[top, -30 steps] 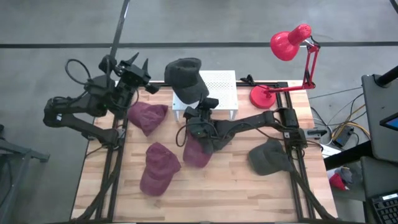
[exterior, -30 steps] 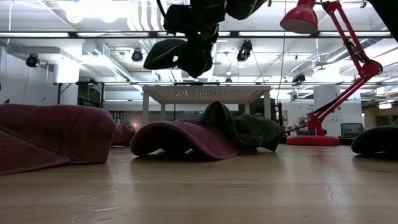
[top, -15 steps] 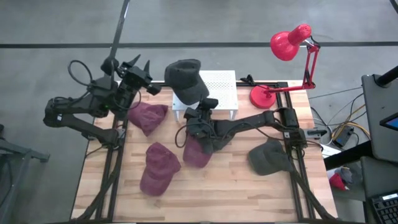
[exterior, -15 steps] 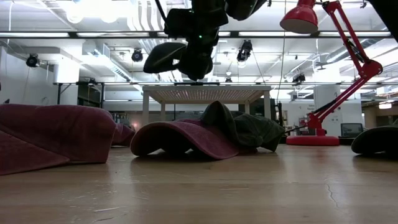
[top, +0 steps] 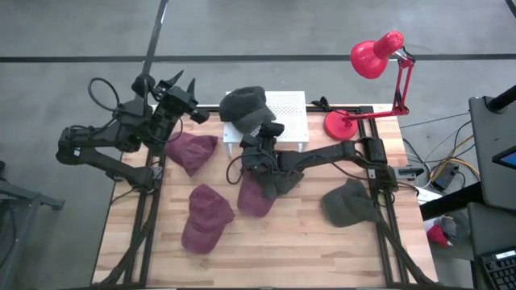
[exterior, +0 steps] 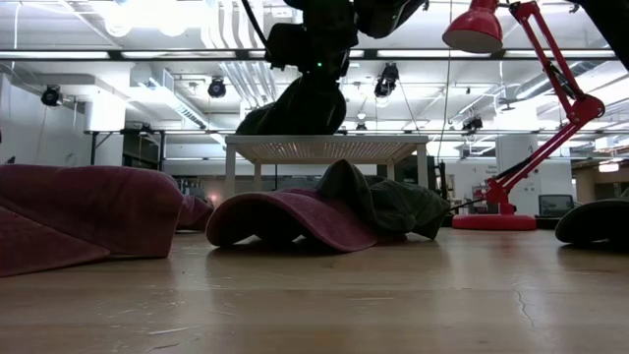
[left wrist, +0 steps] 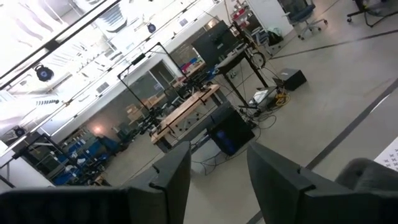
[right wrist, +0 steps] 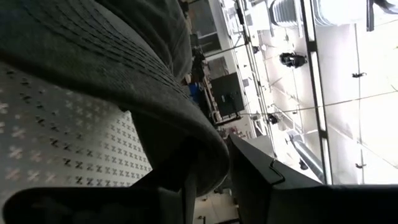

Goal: Pick & Place hat
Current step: Put the bottom left black cap on the shelf

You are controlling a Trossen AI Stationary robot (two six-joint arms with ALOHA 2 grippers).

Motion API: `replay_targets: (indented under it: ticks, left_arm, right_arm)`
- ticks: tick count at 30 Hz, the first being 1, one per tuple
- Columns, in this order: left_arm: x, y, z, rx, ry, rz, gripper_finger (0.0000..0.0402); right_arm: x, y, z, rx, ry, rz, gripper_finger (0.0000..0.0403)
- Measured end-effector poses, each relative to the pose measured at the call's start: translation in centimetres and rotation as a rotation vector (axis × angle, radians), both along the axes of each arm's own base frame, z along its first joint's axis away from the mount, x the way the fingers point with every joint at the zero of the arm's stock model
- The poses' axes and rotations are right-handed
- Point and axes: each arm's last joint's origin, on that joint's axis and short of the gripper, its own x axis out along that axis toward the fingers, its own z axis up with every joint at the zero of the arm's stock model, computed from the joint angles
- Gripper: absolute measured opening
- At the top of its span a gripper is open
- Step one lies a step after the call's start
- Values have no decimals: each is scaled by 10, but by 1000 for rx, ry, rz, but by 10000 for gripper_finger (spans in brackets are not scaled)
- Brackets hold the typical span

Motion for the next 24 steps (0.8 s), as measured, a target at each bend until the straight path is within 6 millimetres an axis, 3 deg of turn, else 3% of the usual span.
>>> replay_targets:
  ticks: [10,16,19,24]
  left_arm:
    - [2,0,-7,-15,24,-5,163]
    - [5,-1,-23,-75,15,-96,163]
    - [6,-1,-39,-173,18,-195,163]
    - [9,9,-72,-484,10,-272,163]
  right_arm:
    - [0,10,0,2,33,28,79]
    - [2,19,-2,26,78,120,63]
    - [2,24,-3,27,69,132,59]
    - [1,27,-5,29,53,138,61]
